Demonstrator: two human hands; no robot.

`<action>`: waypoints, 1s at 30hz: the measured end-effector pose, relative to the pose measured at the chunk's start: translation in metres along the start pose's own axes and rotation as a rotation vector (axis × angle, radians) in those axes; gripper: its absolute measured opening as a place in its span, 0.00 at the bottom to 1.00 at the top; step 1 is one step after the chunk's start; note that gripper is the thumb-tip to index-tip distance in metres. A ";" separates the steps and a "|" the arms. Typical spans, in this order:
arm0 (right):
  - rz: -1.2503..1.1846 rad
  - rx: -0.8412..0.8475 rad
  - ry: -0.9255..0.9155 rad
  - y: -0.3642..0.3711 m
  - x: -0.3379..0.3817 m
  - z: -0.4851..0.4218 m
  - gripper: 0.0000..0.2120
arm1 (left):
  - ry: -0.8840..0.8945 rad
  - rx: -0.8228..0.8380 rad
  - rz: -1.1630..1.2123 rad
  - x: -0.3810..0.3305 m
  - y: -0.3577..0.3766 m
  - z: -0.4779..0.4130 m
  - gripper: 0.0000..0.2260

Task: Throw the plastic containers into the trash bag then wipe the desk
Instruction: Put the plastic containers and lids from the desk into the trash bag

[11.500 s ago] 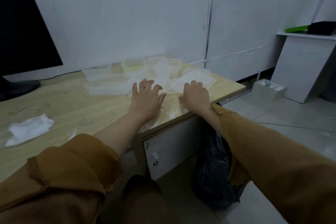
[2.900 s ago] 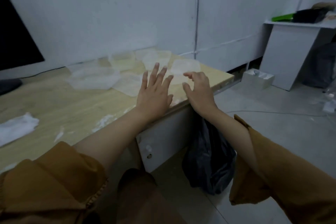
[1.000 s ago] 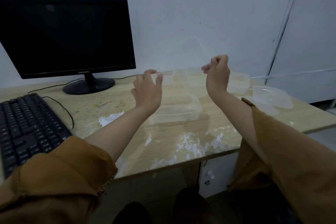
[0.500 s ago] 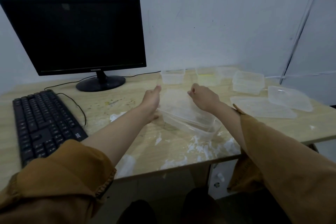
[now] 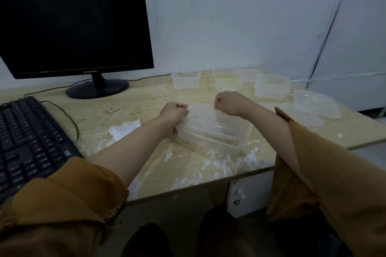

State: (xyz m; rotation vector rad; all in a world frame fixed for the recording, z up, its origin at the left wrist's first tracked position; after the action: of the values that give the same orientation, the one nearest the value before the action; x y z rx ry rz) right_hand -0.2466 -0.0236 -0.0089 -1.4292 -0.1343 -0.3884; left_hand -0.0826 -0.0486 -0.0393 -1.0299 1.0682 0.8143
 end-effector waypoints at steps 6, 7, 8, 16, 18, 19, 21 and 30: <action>0.063 -0.102 0.049 0.003 -0.001 0.002 0.14 | 0.002 -0.120 0.081 0.003 -0.011 -0.005 0.12; 0.062 -0.127 0.068 0.002 -0.001 0.003 0.14 | -0.002 -0.159 0.110 0.004 -0.016 -0.007 0.12; 0.057 -0.147 0.090 0.001 -0.001 0.004 0.14 | -0.007 -0.192 0.125 0.006 -0.021 -0.008 0.13; -0.013 -0.042 0.139 0.007 -0.008 0.009 0.25 | -0.103 -0.311 0.084 0.023 -0.044 -0.013 0.19; -0.222 0.002 0.069 0.014 -0.002 0.007 0.25 | -0.108 -0.291 0.087 0.022 -0.042 -0.013 0.20; -0.311 -0.001 0.053 0.015 0.001 0.007 0.25 | -0.106 -0.281 0.075 0.021 -0.041 -0.012 0.20; -0.453 -0.051 0.046 0.014 0.004 0.008 0.24 | -0.101 -0.283 0.034 0.018 -0.042 -0.010 0.20; -0.488 -0.186 0.068 0.016 -0.004 0.001 0.17 | -0.018 -0.331 -0.114 0.019 -0.048 -0.004 0.18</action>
State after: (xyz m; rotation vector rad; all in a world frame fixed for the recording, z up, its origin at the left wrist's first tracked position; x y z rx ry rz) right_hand -0.2453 -0.0203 -0.0248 -1.5587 -0.4036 -0.8669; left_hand -0.0343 -0.0672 -0.0458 -1.3467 0.8669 0.9245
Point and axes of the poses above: each hand's wrist, its own z-axis away from the middle knuckle, its own y-axis out of the palm, x = y × z, the point moved 5 cm from there along -z, towards the middle knuckle, and after that the axes turned 8 degrees about x, right-handed, at the moved point
